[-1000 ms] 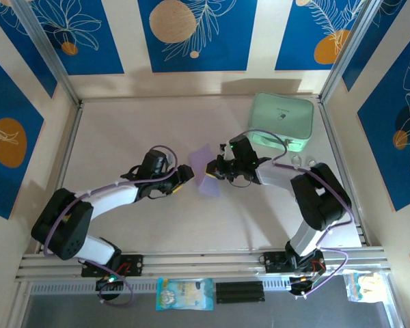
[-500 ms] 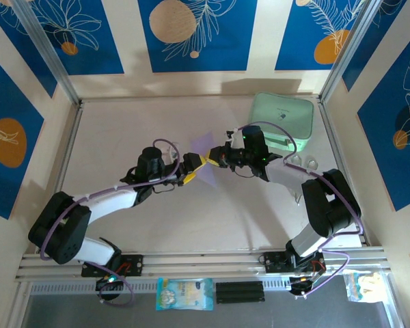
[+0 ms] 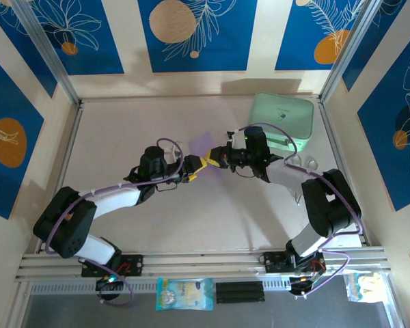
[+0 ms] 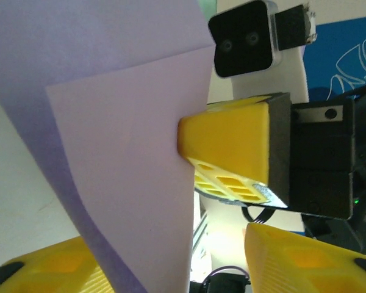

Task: Fold a paper plane with a square sheet of paper (pick it up from the middle)
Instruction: Turn over the paper at the center of the table.

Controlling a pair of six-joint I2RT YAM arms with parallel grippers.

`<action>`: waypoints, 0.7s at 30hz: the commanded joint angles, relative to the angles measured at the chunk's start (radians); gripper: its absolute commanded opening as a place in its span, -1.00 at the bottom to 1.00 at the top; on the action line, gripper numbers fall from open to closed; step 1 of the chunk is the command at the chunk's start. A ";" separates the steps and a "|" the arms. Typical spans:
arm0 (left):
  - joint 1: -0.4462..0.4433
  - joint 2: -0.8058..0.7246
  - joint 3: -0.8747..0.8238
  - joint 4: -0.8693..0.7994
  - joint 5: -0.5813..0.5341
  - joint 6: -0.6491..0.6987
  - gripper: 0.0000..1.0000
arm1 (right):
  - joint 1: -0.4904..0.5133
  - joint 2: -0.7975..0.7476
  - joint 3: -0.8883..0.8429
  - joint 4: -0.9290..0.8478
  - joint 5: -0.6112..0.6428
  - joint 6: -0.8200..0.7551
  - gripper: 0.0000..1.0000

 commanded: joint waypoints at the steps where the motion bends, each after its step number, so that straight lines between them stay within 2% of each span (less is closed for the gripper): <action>1: -0.008 0.007 0.031 0.037 0.005 -0.004 -0.06 | -0.005 -0.001 -0.018 0.021 -0.036 0.009 -0.94; 10: -0.007 0.026 0.033 0.024 0.002 -0.019 -0.30 | -0.008 0.004 -0.030 0.037 -0.042 0.014 -0.92; 21: -0.006 0.039 0.028 0.013 0.002 -0.045 -0.63 | -0.019 0.001 -0.029 0.025 -0.045 -0.004 -0.79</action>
